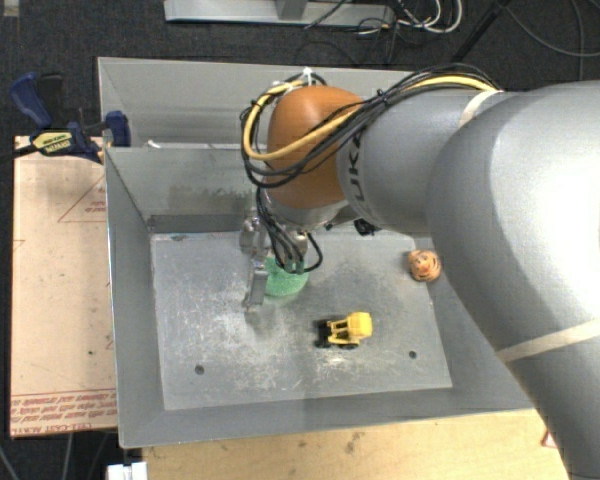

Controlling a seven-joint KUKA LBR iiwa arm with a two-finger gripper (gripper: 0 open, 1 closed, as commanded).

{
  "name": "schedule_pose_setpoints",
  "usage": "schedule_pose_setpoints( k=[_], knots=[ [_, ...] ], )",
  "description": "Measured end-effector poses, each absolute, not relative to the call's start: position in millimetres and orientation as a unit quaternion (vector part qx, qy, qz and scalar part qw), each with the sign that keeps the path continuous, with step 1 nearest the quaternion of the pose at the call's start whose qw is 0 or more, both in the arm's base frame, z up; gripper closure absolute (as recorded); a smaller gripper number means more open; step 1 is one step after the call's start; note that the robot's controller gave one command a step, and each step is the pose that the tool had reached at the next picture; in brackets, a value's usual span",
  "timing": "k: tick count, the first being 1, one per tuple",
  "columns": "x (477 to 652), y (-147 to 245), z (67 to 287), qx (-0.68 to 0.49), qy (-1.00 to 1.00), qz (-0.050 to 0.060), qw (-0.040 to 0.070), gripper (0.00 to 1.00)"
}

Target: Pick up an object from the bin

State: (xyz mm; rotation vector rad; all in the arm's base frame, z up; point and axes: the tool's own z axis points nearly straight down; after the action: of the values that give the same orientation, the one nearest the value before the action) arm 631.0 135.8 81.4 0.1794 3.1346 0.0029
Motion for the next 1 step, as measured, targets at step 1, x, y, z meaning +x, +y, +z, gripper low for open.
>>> schedule_pose_setpoints(
  k=[1],
  knots=[
    [631.0,135.8,81.4,0.057,0.998,0.001,0.001,0.00]
  ],
)
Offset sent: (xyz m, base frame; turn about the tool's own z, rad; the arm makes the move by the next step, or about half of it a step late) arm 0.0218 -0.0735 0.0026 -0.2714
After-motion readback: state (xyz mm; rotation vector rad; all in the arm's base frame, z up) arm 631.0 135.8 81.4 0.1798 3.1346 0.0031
